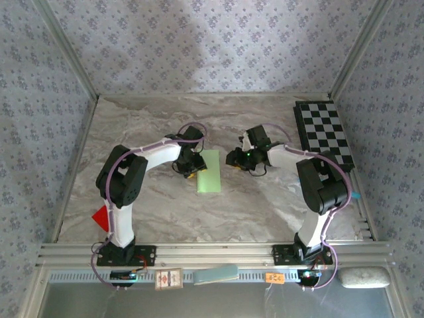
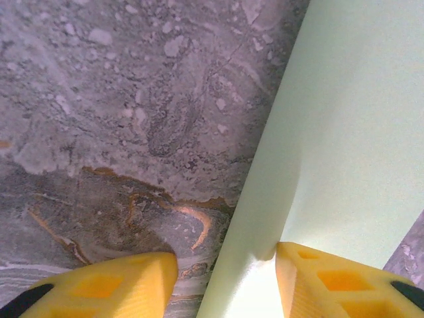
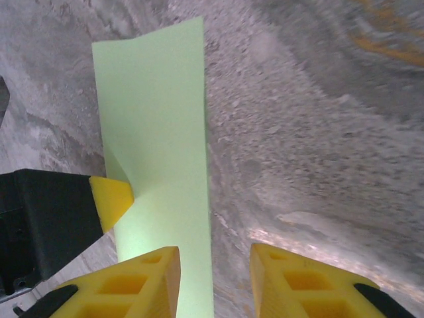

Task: Fold a paper plane with a square sheet of paper (pick it up from the middle)
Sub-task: Hold the square sheet of paper at the center of the table.

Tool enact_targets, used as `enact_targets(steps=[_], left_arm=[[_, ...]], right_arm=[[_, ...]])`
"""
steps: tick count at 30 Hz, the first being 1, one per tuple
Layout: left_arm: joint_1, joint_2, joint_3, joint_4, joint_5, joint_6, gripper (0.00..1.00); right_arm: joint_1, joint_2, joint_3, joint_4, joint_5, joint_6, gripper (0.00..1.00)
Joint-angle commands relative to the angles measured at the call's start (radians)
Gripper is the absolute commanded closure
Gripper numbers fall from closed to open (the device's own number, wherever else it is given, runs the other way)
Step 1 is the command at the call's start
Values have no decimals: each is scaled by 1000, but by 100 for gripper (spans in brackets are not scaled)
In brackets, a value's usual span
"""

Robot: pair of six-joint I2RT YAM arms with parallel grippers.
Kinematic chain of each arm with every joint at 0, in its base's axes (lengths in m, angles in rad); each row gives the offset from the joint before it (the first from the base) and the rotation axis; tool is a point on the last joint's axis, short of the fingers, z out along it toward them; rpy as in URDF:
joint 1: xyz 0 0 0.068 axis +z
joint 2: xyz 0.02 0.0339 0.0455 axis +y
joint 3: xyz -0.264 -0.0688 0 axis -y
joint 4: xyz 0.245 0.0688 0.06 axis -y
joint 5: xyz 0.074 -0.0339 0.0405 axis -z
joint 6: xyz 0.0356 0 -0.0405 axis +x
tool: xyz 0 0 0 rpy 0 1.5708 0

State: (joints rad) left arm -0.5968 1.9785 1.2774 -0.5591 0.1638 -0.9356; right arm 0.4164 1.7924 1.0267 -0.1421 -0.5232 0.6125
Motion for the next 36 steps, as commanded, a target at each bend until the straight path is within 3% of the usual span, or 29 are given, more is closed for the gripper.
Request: enact_targets(steps=[1, 20, 27, 36], left_arm=[[-46, 174, -85, 18, 42, 8, 53], [-47, 185, -86, 26, 42, -6, 53], [-47, 184, -86, 27, 42, -5, 52], [-41, 110, -47, 4, 24, -2, 52]], right_arm=[[23, 26, 38, 12, -43, -16, 66], [103, 183, 133, 32, -95, 9, 80], [104, 217, 124, -4, -47, 8, 82], [101, 254, 124, -176, 96, -38, 84]])
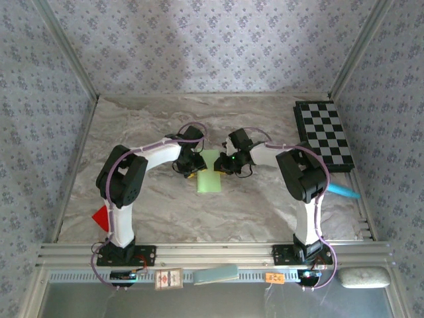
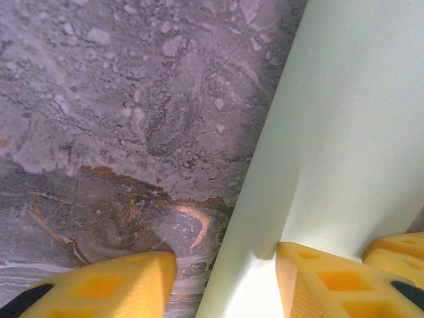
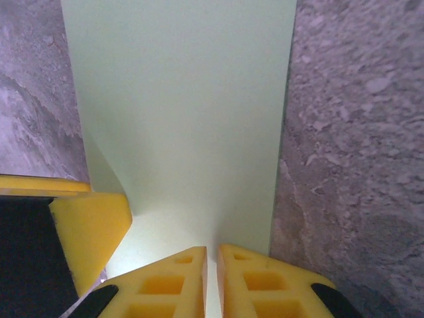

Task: Fold a paper plane with a square sheet of paper (pick it up from the middle)
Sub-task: Hold the square sheet of paper at the center of the table, then first fold the square sheet of paper in half at the center of the table.

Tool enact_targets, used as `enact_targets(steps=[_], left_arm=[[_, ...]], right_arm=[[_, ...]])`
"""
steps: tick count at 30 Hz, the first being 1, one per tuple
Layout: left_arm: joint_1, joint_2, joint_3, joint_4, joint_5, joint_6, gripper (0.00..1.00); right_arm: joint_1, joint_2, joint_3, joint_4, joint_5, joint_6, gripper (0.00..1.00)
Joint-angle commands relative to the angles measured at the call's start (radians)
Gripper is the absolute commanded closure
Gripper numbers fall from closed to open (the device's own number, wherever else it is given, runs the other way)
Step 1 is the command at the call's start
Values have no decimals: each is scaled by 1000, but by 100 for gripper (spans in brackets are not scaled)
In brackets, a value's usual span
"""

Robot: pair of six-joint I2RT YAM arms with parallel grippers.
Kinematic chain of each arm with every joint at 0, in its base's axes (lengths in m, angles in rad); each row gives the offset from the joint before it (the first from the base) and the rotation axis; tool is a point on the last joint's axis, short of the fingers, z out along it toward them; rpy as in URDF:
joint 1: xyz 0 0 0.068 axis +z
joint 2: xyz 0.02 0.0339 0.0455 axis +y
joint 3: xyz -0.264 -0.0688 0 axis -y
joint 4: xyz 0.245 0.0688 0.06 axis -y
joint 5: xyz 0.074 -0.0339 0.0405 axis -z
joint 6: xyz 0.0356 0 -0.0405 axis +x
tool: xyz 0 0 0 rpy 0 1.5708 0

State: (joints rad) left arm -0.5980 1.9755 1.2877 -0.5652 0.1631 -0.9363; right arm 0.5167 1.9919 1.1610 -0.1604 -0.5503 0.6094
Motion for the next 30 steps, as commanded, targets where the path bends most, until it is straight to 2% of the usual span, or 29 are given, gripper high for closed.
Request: enact_targets(steps=[1, 4, 7, 10, 13, 17, 23, 30], left_arm=[[-35, 85, -42, 2, 10, 3, 52], [-13, -2, 6, -29, -39, 26, 51], [9, -76, 45, -42, -48, 74, 45], [14, -134, 42, -1, -25, 123, 40], [13, -158, 7, 95, 67, 141, 40], [7, -161, -48, 229, 189, 124, 47], [-7, -140, -86, 251, 211, 120, 68], [-8, -106, -116, 251, 229, 136, 80]], right_arm=[[0, 61, -8, -176, 136, -44, 85], [-2, 81, 2, -221, 169, -65, 85], [0, 102, 16, -248, 195, -73, 85], [6, 117, 23, -277, 226, -84, 86], [11, 125, 62, -300, 248, -88, 86], [18, 143, 86, -330, 275, -89, 86], [33, 158, 111, -362, 303, -80, 87], [41, 163, 126, -380, 323, -76, 87]])
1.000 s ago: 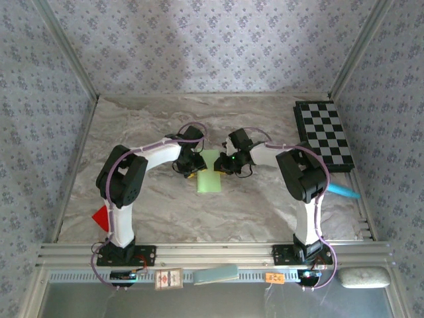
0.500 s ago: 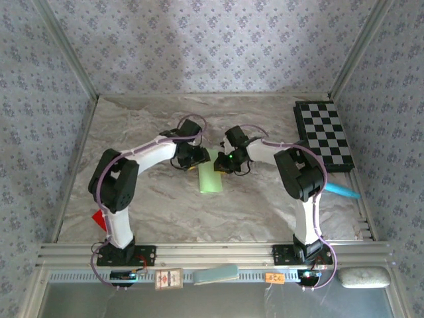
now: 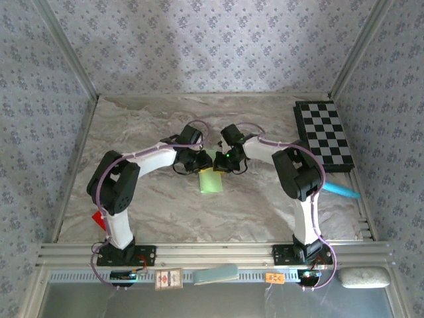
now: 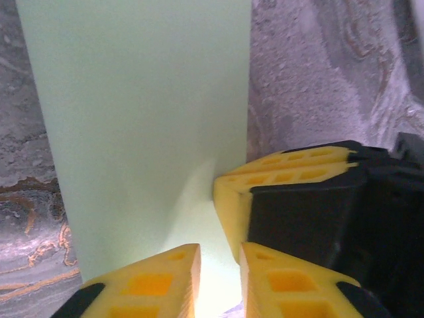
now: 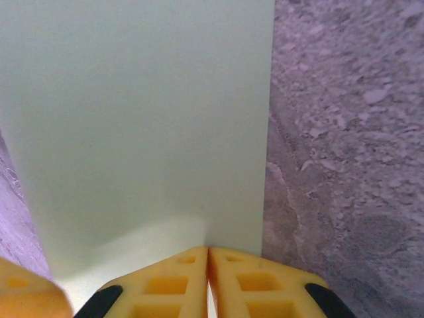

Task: Fold a paper plane with a square sheet of paper (pick it up from the middle)
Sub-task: First fold the square sheet of paper in half at the center of the table.

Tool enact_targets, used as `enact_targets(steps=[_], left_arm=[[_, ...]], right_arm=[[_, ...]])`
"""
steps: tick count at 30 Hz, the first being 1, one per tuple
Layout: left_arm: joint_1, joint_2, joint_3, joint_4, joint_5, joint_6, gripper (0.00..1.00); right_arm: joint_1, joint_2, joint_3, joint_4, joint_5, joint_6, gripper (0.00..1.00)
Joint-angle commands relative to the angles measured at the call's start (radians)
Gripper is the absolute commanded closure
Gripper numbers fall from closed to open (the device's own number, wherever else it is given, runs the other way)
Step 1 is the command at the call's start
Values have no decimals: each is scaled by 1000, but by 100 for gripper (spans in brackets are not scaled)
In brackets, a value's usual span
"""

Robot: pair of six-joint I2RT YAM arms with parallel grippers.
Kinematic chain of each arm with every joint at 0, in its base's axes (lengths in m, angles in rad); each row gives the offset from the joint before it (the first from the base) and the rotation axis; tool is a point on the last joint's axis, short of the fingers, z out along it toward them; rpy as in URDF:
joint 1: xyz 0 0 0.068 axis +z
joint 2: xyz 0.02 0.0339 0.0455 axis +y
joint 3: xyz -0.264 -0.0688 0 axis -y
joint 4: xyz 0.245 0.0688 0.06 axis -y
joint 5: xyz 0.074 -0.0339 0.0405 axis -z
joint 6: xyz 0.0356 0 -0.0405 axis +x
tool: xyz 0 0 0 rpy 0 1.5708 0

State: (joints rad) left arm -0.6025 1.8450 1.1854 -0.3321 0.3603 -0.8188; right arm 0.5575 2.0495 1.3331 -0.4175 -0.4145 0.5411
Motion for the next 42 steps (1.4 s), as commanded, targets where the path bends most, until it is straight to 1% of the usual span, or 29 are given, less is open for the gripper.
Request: enact_targets(steps=[1, 7, 12, 21, 26, 30, 35, 39, 42], left_arm=[[-4, 30, -15, 19, 36, 21, 81], [-3, 64, -7, 26, 43, 25, 83], [0, 68, -12, 19, -2, 60, 83], [18, 86, -58, 31, -13, 86, 86], [54, 82, -124, 71, -11, 109, 87], [101, 34, -186, 68, -9, 123, 87], [132, -55, -235, 92, 34, 133, 87], [126, -105, -236, 189, 118, 97, 87], [118, -120, -224, 258, 146, 62, 86]], right_arm=[[2, 108, -44, -123, 188, -7, 87], [4, 112, -37, -131, 194, -10, 87], [3, 113, -34, -138, 206, -19, 87], [1, 125, -34, -146, 222, -33, 87], [0, 130, -26, -162, 239, -41, 86], [0, 130, -25, -174, 259, -49, 86], [2, 128, -19, -179, 270, -60, 86], [4, 126, -12, -206, 271, -68, 86], [2, 125, -4, -213, 270, -72, 86]])
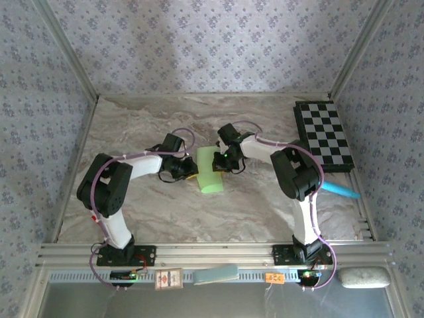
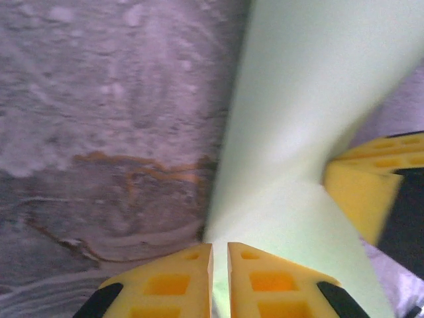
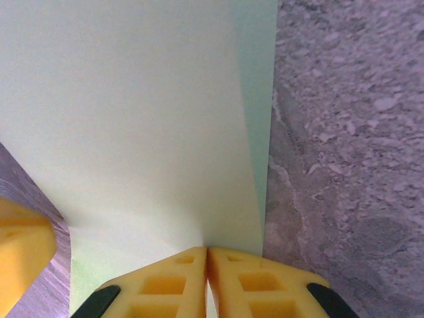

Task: Fold a paper plane with a square sheet of paper (pick it up from the middle)
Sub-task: First fold the square sheet of paper in half at the center of the table.

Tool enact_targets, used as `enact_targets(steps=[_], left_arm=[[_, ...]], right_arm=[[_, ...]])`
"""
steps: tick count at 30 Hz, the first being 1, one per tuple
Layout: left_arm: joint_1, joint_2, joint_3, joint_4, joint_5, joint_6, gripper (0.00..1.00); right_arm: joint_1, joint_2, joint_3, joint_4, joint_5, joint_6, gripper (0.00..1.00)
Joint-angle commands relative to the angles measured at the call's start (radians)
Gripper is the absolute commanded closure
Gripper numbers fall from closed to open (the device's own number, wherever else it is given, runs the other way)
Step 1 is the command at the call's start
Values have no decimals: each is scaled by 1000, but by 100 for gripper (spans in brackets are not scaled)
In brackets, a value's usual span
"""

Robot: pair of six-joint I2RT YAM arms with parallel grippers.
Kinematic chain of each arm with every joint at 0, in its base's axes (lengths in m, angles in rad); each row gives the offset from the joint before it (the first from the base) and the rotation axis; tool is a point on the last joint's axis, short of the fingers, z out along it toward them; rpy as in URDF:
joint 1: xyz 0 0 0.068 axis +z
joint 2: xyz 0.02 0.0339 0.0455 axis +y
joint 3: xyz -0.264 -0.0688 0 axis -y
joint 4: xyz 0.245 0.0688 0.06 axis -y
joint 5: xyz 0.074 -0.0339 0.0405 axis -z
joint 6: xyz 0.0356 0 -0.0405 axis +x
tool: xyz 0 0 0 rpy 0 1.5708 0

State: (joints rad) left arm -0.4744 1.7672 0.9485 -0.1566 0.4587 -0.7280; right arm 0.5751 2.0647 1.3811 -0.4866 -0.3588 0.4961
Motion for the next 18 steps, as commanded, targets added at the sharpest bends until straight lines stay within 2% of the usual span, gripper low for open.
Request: enact_targets(steps=[1, 10, 18], left_arm=[[-15, -37, 18, 103, 57, -42, 85], [-32, 117, 111, 110, 52, -59, 85], [36, 165, 83, 46, 8, 15, 85]], right_arm=[[-13, 110, -48, -148, 213, -29, 86], [-12, 119, -5, -196, 227, -66, 86], [-12, 121, 9, -226, 250, -98, 85]])
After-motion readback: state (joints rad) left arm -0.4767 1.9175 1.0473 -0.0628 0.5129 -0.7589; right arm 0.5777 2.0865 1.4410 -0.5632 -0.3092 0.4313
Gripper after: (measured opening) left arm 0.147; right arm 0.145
